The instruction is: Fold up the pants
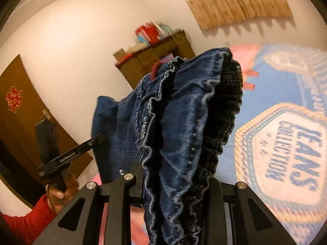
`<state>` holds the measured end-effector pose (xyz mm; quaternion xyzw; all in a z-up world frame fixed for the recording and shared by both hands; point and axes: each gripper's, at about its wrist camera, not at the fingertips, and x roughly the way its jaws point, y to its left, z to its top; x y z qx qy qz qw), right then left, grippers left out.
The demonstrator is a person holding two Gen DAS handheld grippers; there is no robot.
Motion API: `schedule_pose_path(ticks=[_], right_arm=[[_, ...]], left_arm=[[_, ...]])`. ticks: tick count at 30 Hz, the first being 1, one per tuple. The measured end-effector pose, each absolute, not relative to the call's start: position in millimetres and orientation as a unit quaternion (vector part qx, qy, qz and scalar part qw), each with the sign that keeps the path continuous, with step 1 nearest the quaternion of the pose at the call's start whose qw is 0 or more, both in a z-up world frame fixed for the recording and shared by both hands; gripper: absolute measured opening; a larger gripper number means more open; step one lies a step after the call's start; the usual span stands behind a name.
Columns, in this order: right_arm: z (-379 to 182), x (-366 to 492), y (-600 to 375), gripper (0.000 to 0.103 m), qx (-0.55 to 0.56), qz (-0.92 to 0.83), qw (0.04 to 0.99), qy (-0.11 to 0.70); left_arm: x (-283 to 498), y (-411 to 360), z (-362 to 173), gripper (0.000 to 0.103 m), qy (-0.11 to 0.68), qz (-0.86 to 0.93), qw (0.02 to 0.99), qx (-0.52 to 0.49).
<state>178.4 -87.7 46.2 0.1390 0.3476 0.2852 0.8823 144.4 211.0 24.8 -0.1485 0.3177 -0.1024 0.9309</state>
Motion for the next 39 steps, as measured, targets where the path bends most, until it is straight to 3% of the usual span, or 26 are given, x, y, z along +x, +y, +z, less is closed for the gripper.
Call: schedule_pose_path(ticks=[7,10,11,12,13,17,20,21,23,27,32,39], right_arm=[[-62,268,-90,0.030,0.134,0.228,0.867,0.422],[-90,279,-100,0.036,0.163,0.220,0.863,0.424],[-95,282,-103,0.045,0.176,0.217,0.863,0.421],[-101,284,-106,0.066,0.182,0.211,0.863,0.421],[-108,287,-110,0.074,0.183,0.193,0.864,0.427],[-109,280,-133,0.074,0.250,0.200,0.849,0.420],[-100,249,-177,0.074,0.363,0.127,0.848,0.364],[-98,234,-193,0.074,0.394,0.091,0.847,0.345],[-91,204,-214,0.074,0.415,0.031,0.843,0.341],[-47,166,-202,0.074,0.279,-0.005,0.888,0.366],[22,74,-153,0.074,0.125,-0.018,0.932,0.340],[63,-31,-86,0.080,0.102,0.027,0.951,0.290]], left_arm=[[192,229,-37,0.014,0.357,-0.049,0.924,-0.124],[204,230,-54,0.014,0.375,-0.023,0.922,-0.098],[202,231,-57,0.014,0.379,-0.021,0.920,-0.100],[200,232,-61,0.014,0.385,-0.018,0.917,-0.106],[199,235,-64,0.014,0.388,-0.016,0.915,-0.112],[177,239,-57,0.016,0.381,-0.014,0.915,-0.131],[161,239,-46,0.029,0.369,-0.006,0.922,-0.118],[156,235,-44,0.039,0.372,-0.001,0.922,-0.107],[146,227,-42,0.044,0.380,0.011,0.922,-0.075],[109,195,-29,0.046,0.378,0.024,0.925,0.008],[49,172,3,0.065,0.367,0.015,0.930,0.006],[-36,153,48,0.096,0.331,0.032,0.943,0.008]])
